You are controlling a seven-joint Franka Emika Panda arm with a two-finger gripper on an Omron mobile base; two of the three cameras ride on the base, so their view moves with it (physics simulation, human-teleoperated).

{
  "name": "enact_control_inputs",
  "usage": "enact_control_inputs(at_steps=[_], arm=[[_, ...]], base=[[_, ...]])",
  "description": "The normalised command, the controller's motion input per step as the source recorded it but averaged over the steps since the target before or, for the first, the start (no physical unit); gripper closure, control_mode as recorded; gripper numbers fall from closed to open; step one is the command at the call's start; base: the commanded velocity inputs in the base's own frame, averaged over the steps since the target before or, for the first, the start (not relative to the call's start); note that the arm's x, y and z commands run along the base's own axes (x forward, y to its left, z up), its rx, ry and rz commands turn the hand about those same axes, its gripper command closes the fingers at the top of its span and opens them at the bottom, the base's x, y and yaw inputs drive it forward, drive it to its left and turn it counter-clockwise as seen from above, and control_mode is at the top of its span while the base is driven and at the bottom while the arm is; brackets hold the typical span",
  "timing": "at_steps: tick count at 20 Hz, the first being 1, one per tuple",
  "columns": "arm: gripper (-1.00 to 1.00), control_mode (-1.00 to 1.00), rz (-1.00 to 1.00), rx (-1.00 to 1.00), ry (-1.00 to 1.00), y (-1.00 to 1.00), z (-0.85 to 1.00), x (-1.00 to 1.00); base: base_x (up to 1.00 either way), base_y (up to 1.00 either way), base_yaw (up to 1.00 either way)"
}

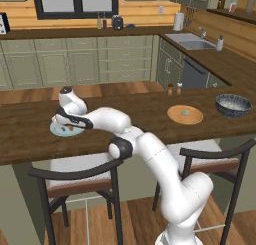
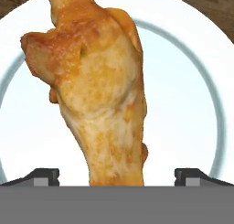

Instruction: Pick the chicken drumstick and garlic from their plates and place them in the bowl. Then put the bowl in the fridge.

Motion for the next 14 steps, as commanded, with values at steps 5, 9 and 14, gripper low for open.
enact_control_inputs(at_steps=[5,9,14], arm=[[1.00,-1.00,0.00,0.00,0.00,0.01,-0.13,0.06],[1.00,-1.00,0.00,0.00,0.00,0.00,0.00,0.00],[1.00,-1.00,0.00,0.00,0.00,-0.03,0.00,-0.05]], base=[[0.00,0.00,0.00],[0.00,0.00,0.00],[0.00,0.00,0.00]])
